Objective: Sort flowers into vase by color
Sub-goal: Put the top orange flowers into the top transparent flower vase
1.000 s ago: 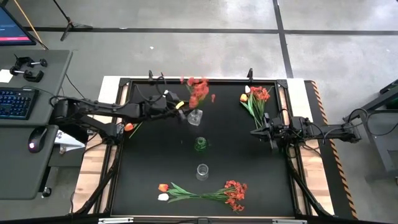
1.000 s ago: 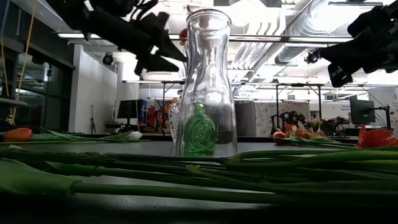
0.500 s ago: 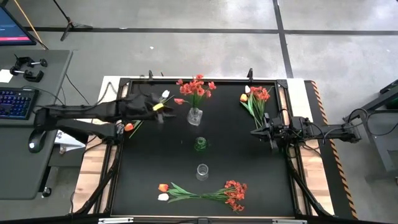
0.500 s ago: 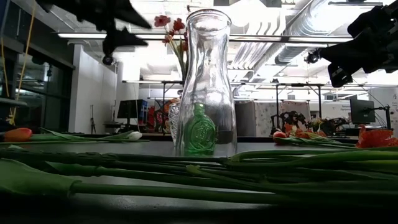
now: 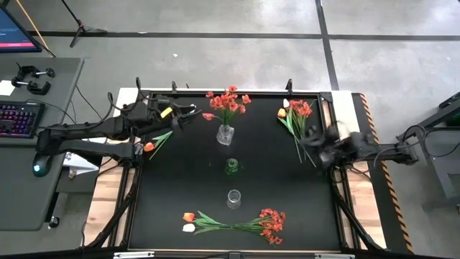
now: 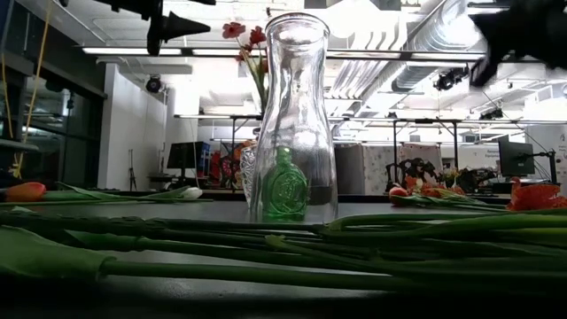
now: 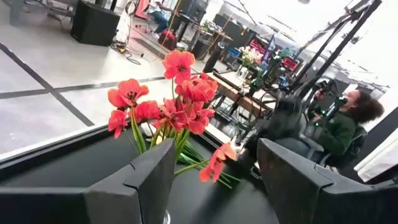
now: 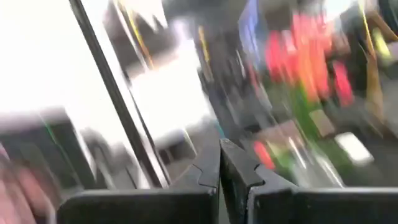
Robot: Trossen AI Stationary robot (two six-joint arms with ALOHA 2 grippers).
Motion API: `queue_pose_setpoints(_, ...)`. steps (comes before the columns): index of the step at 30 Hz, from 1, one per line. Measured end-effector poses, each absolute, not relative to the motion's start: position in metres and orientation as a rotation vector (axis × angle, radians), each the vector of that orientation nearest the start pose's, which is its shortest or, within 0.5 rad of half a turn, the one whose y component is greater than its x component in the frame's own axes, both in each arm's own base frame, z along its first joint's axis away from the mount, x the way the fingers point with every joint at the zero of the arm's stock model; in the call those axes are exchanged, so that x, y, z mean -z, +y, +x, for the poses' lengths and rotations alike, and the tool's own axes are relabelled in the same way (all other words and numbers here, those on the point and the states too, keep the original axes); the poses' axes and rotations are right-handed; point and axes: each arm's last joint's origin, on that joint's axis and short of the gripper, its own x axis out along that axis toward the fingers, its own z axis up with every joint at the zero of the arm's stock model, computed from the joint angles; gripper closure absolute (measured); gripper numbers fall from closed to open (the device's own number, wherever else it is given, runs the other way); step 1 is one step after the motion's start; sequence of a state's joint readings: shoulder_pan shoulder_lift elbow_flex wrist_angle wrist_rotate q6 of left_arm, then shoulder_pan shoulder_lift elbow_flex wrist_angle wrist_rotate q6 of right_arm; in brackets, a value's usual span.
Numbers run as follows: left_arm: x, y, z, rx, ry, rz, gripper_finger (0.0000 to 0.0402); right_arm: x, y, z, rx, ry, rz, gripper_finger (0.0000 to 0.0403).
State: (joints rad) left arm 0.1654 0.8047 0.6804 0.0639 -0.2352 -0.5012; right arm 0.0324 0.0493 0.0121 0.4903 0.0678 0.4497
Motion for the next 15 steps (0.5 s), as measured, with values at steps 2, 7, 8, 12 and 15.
queue_pose_setpoints(2,-0.317,0.037,0.18,-0.409,-0.045,-0.51,0.0186,-0.231,-0.002,0.078,-0.047,-0.723,0.549,0.0402)
queue_pose_setpoints(7,-0.317,0.038,0.179,-0.443,-0.055,-0.511,0.0186,-0.25,-0.011,0.066,0.253,-0.992,0.529,0.0402)
queue_pose_setpoints(8,-0.317,0.038,0.179,-0.454,-0.059,-0.51,0.0186,-0.252,-0.012,0.071,0.312,-0.959,0.551,0.0402)
queue_pose_setpoints(12,-0.319,0.04,0.179,-0.474,-0.079,-0.505,0.0186,-0.258,-0.018,0.111,0.471,-0.689,0.652,0.0402)
queue_pose_setpoints(15,-0.32,0.042,0.178,-0.478,-0.095,-0.502,0.0186,-0.257,-0.029,0.143,0.572,-0.401,0.663,0.0402)
